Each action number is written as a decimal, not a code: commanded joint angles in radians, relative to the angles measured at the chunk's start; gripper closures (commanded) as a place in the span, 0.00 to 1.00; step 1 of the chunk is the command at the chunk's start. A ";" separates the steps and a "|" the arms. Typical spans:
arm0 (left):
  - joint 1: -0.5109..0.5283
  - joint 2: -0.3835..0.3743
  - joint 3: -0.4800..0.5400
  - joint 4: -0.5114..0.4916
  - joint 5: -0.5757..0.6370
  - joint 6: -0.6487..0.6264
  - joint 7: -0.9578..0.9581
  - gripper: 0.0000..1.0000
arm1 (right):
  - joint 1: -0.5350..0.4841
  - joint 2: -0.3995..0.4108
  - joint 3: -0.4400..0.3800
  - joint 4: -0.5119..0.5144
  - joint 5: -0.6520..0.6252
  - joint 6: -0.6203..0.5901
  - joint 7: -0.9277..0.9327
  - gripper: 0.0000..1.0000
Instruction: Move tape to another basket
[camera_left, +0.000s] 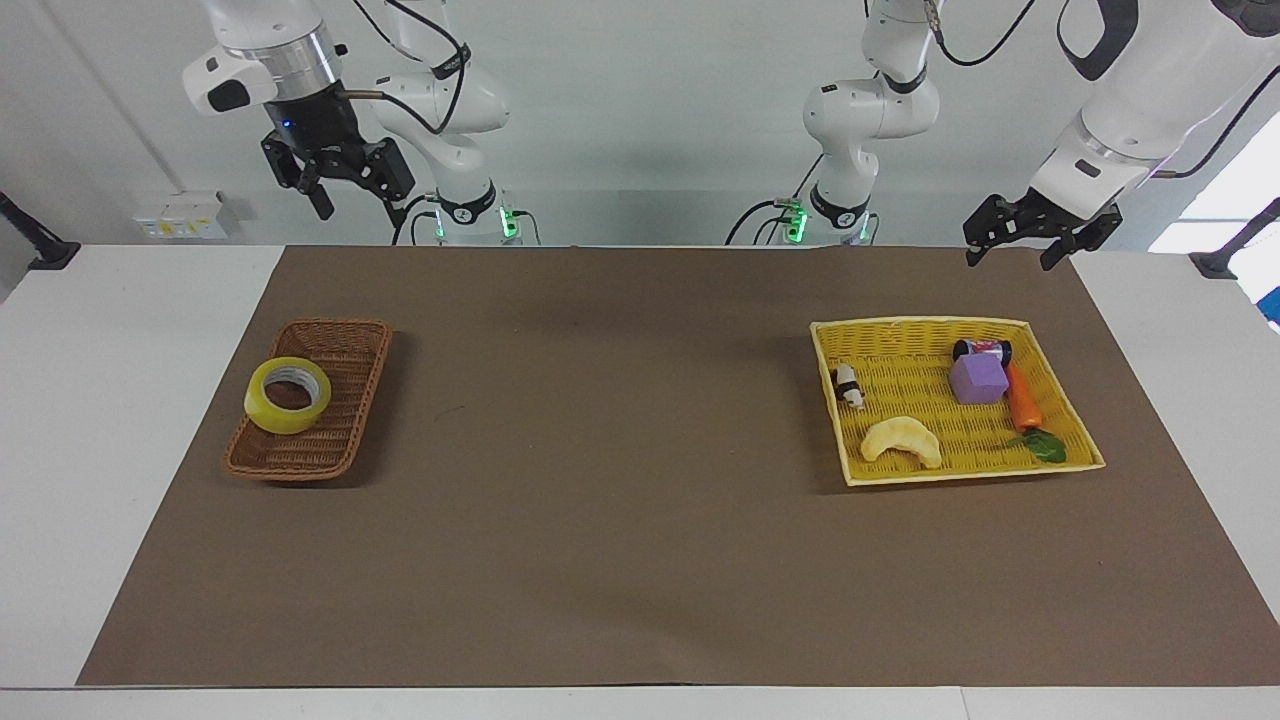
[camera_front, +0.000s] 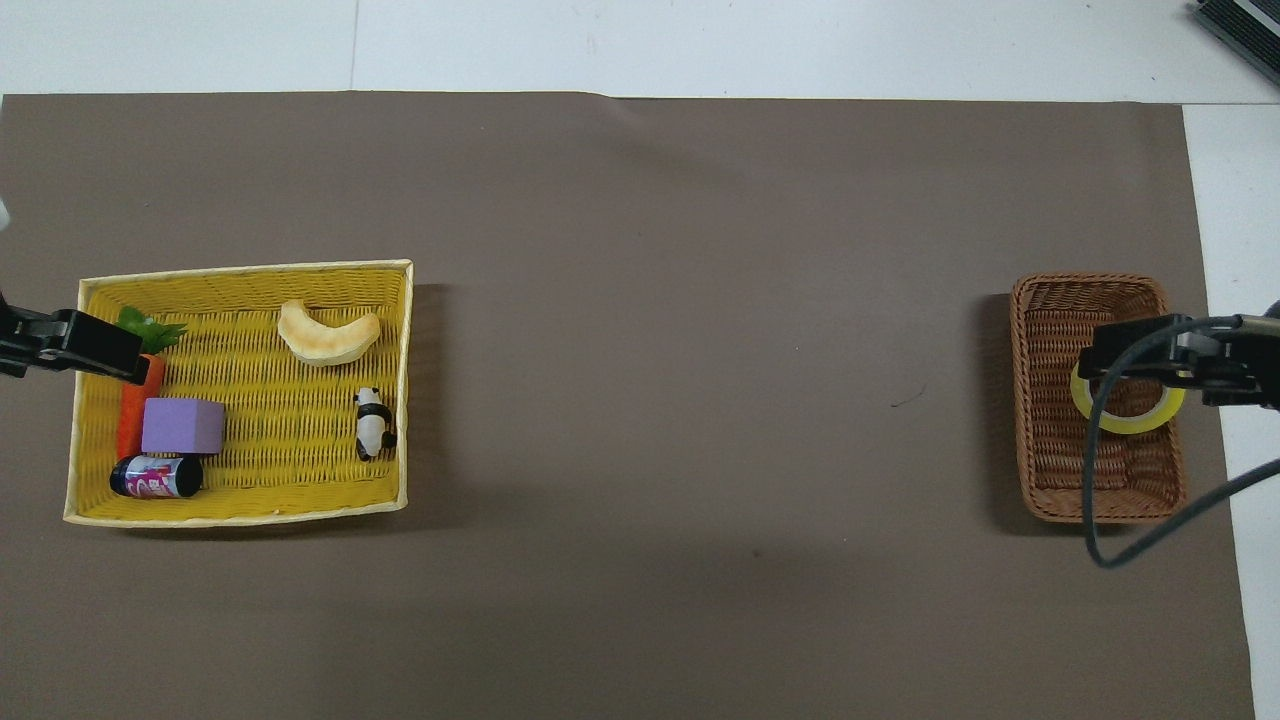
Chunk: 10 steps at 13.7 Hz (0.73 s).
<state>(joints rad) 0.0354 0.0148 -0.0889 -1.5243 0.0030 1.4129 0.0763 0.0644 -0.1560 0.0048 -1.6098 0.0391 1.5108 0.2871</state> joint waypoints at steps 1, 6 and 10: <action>0.011 0.010 -0.006 0.023 0.012 -0.011 0.013 0.00 | -0.024 -0.034 -0.031 0.031 -0.013 -0.072 -0.060 0.00; 0.012 0.010 -0.006 0.023 0.012 -0.011 0.013 0.00 | -0.038 -0.053 -0.057 0.019 -0.005 -0.080 -0.129 0.00; 0.011 0.010 -0.006 0.023 0.012 -0.011 0.013 0.00 | -0.049 -0.040 -0.057 -0.009 -0.021 -0.080 -0.215 0.00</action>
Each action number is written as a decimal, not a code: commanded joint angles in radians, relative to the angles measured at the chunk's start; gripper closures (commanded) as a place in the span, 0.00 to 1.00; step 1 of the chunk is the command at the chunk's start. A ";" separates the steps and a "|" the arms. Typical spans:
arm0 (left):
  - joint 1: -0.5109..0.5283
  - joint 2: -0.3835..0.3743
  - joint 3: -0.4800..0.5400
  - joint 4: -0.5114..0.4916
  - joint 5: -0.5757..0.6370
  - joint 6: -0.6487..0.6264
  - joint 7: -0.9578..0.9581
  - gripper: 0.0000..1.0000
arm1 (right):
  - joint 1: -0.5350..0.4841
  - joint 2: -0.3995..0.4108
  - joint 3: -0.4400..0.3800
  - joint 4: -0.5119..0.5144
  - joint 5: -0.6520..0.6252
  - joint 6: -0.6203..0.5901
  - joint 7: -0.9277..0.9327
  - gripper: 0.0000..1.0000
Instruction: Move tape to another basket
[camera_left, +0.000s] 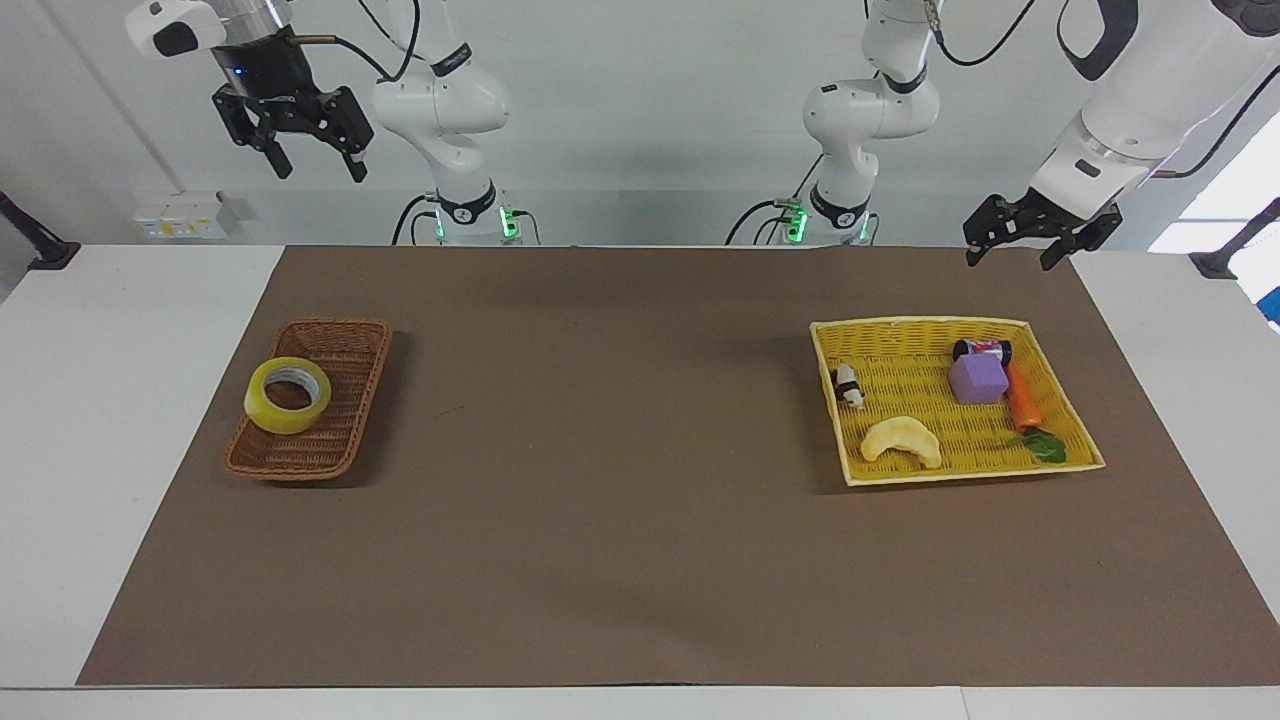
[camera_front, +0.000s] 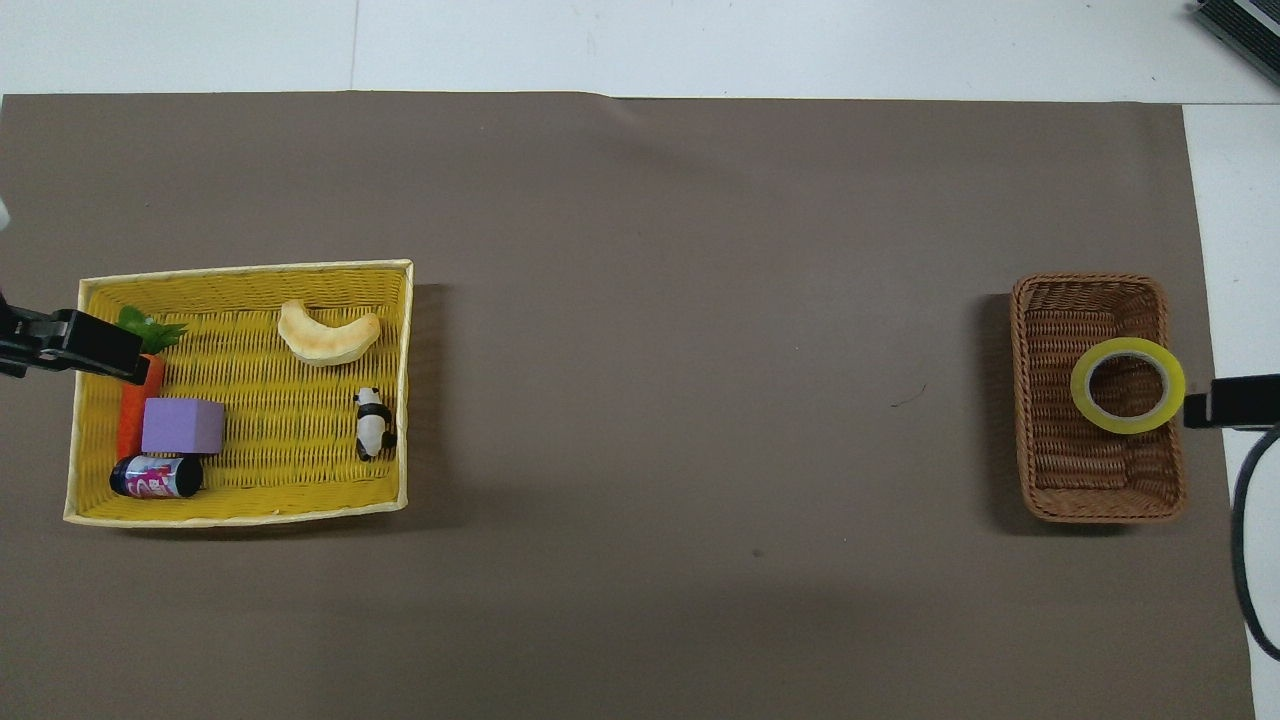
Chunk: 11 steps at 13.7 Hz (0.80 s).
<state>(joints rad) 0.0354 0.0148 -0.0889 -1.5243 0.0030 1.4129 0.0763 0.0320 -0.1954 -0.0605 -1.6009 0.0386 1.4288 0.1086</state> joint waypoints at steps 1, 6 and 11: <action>0.011 0.010 -0.006 0.023 0.012 -0.011 0.013 0.00 | -0.017 0.002 0.008 -0.017 -0.020 0.008 -0.041 0.00; 0.011 0.008 -0.006 0.023 0.012 -0.011 0.013 0.00 | -0.017 0.047 0.008 0.009 -0.080 0.021 -0.076 0.00; 0.011 0.010 -0.006 0.023 0.012 -0.011 0.014 0.00 | -0.017 0.039 0.010 0.001 -0.062 0.009 -0.070 0.00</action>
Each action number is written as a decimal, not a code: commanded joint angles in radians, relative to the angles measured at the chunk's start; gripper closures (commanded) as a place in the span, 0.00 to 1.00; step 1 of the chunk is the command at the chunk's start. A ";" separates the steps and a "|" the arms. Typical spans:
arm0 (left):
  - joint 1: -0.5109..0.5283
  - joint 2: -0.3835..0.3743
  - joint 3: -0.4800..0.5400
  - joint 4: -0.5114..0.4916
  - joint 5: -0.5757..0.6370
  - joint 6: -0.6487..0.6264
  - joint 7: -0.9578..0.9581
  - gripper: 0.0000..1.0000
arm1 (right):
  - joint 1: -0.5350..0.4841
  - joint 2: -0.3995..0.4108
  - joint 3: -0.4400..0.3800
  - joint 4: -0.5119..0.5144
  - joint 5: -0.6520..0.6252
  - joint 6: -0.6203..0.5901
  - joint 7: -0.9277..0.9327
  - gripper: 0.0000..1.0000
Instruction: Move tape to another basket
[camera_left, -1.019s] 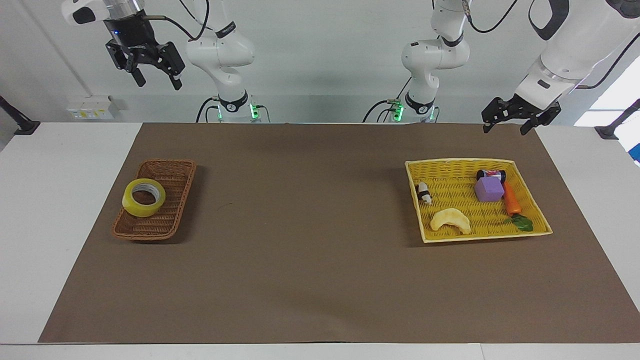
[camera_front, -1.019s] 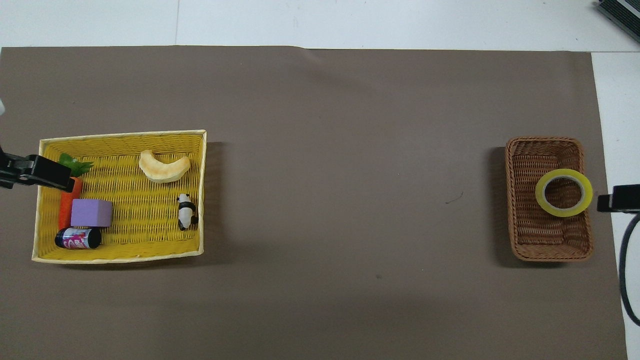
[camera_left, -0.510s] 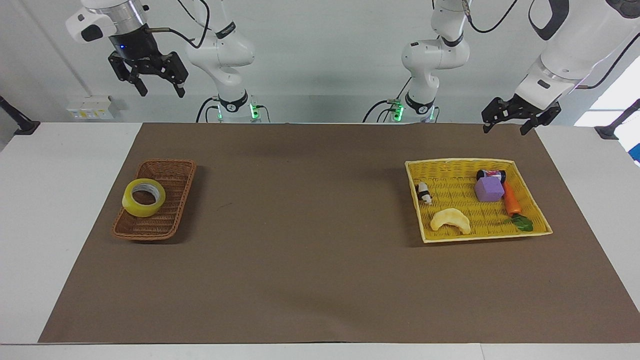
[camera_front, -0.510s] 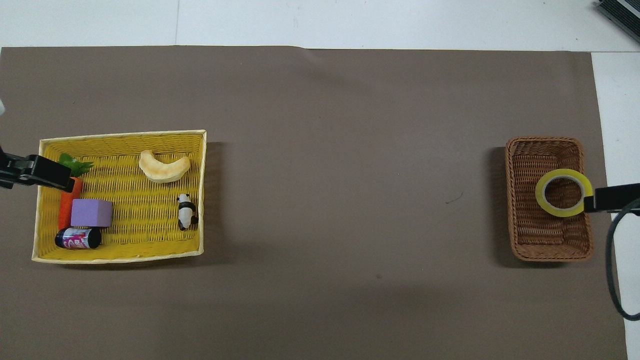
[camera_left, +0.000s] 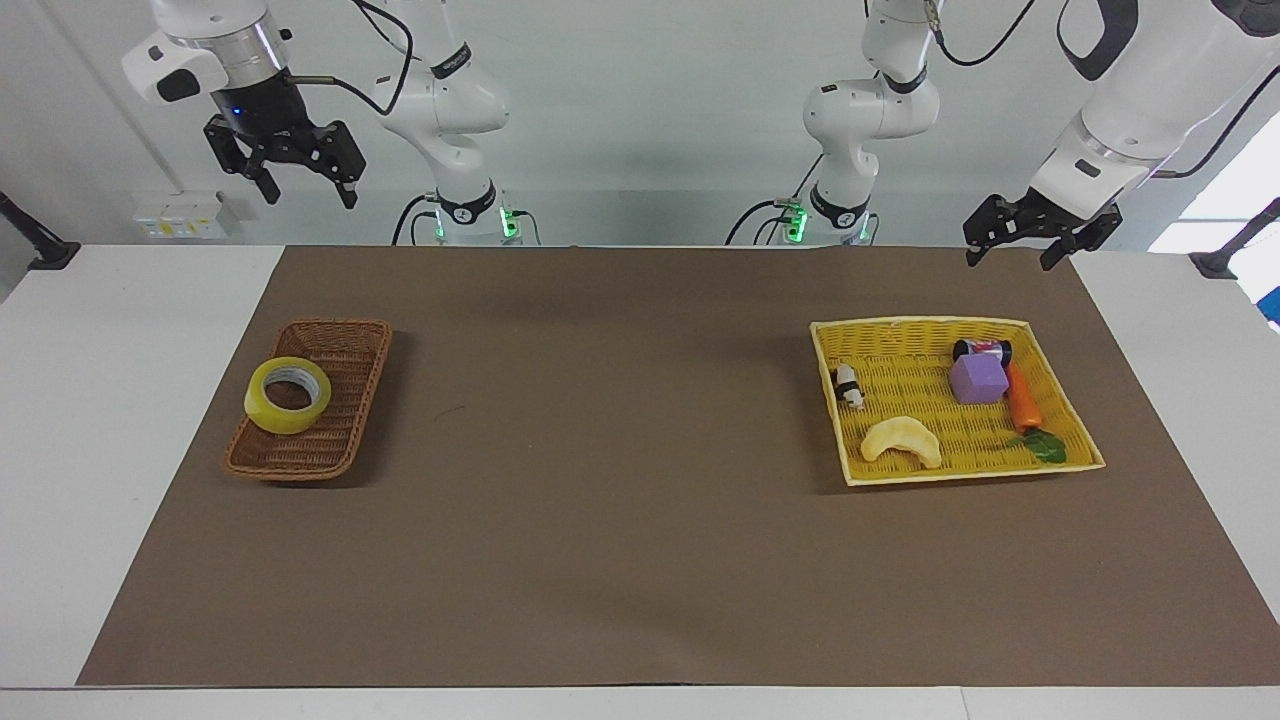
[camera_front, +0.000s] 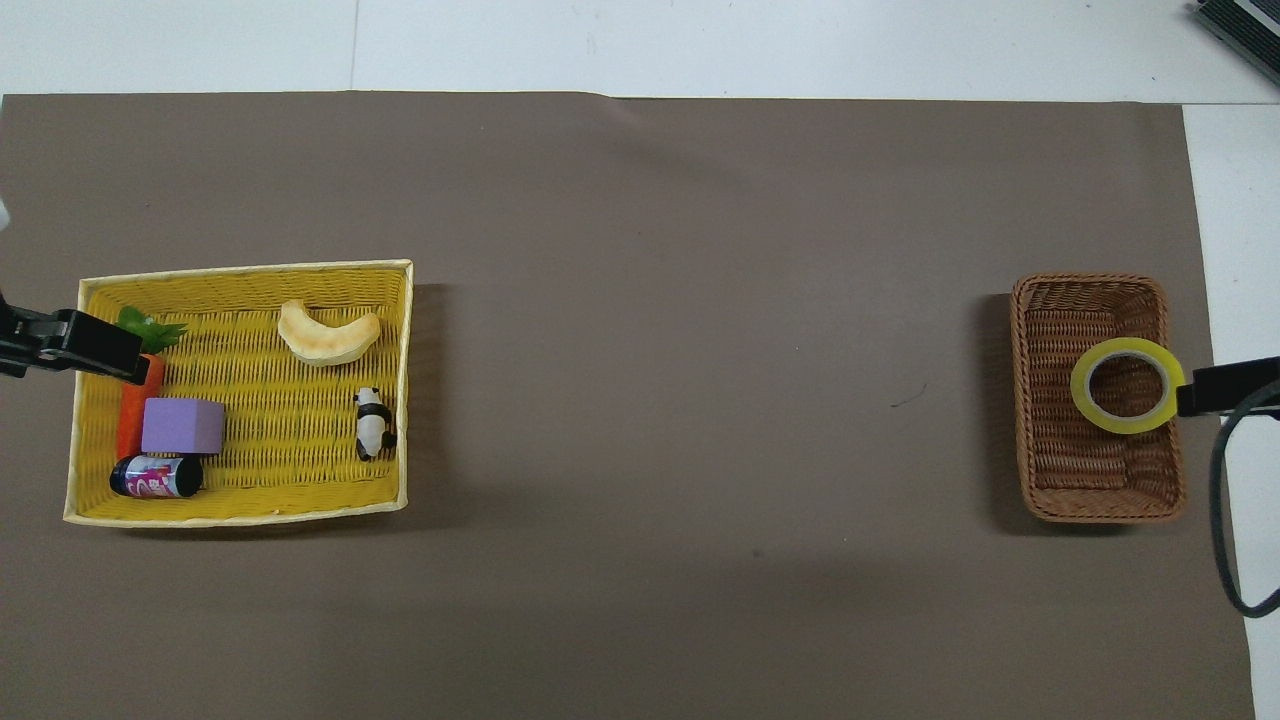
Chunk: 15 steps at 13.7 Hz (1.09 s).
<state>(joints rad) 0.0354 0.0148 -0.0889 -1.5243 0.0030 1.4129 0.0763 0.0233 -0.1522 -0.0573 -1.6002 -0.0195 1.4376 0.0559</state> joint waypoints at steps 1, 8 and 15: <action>0.011 0.010 -0.006 0.023 0.012 -0.011 0.014 0.00 | -0.008 -0.004 0.007 0.000 -0.002 0.000 -0.018 0.00; 0.011 0.010 -0.006 0.023 0.012 -0.011 0.013 0.00 | -0.020 0.011 0.005 0.025 0.018 -0.021 -0.011 0.00; 0.011 0.010 -0.006 0.023 0.012 -0.011 0.014 0.00 | -0.020 0.088 -0.001 0.123 0.023 -0.077 -0.005 0.00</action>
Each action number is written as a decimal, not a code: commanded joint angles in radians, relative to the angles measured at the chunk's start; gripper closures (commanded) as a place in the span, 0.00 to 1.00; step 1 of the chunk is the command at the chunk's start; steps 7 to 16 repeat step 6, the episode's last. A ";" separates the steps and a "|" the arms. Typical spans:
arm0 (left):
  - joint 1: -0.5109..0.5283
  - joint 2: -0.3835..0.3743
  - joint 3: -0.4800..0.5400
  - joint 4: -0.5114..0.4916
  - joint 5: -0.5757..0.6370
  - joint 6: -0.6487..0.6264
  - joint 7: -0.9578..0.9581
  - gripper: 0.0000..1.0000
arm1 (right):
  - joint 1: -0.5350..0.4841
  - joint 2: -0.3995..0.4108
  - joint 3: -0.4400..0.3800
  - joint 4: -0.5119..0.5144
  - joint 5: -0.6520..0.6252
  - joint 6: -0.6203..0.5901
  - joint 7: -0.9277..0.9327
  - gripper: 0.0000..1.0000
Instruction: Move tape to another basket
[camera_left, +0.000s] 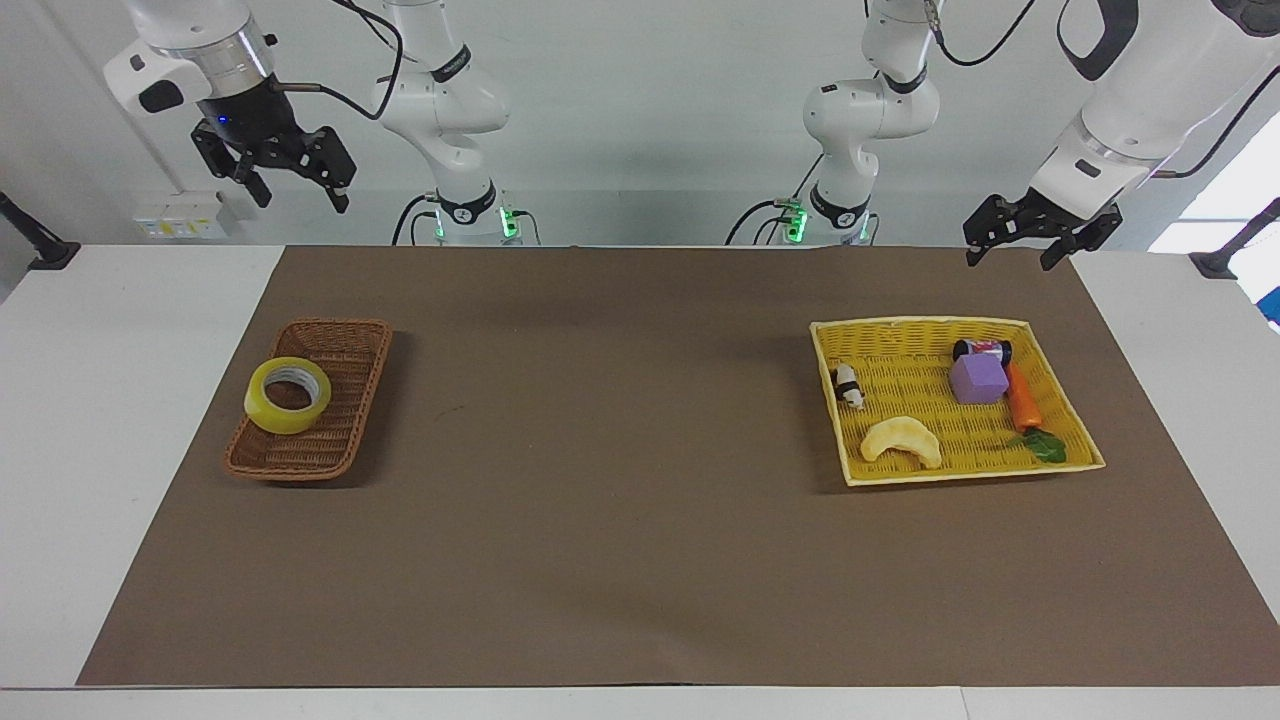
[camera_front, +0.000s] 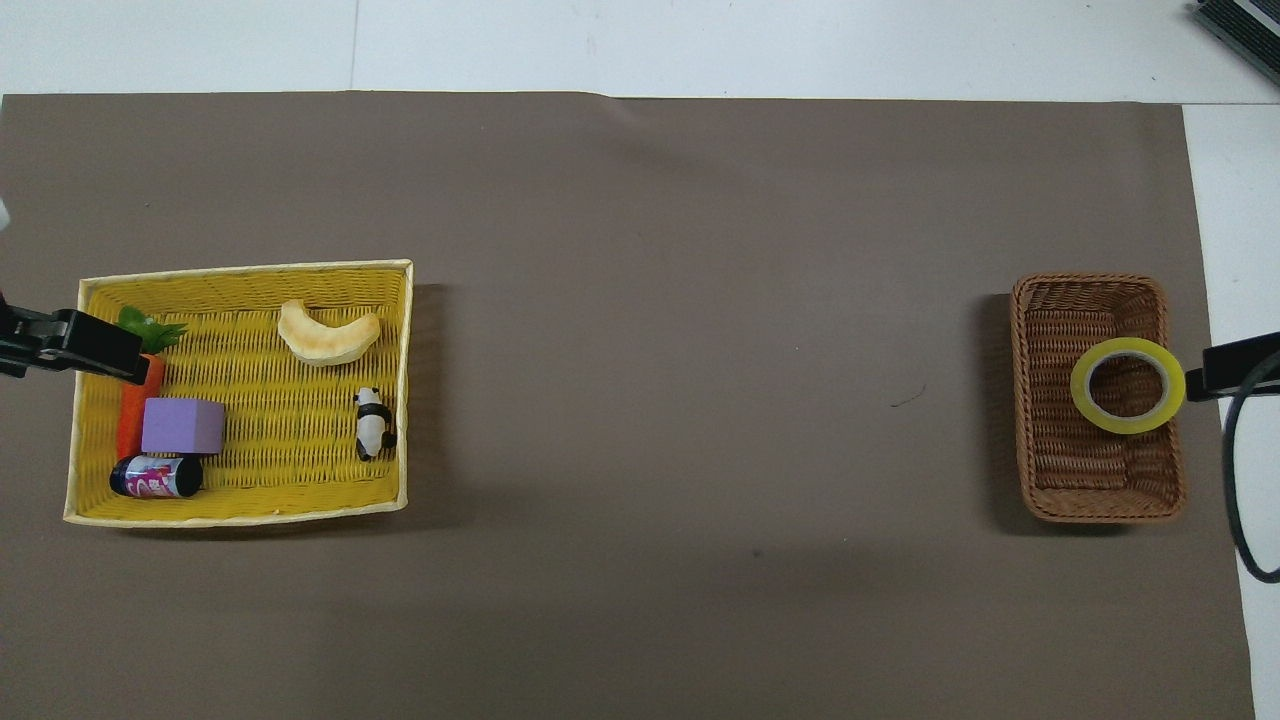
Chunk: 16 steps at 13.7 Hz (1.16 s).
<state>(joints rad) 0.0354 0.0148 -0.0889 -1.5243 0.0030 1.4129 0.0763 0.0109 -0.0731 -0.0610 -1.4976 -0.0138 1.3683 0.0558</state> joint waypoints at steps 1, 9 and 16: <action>0.011 0.008 -0.006 0.023 0.012 -0.011 0.013 0.00 | -0.009 0.009 0.003 0.020 0.017 -0.006 -0.007 0.00; 0.011 0.010 -0.006 0.023 0.012 -0.011 0.013 0.00 | -0.008 0.007 0.003 0.020 0.015 -0.006 -0.010 0.00; 0.011 0.010 -0.006 0.023 0.012 -0.011 0.013 0.00 | -0.008 0.007 0.003 0.020 0.015 -0.006 -0.010 0.00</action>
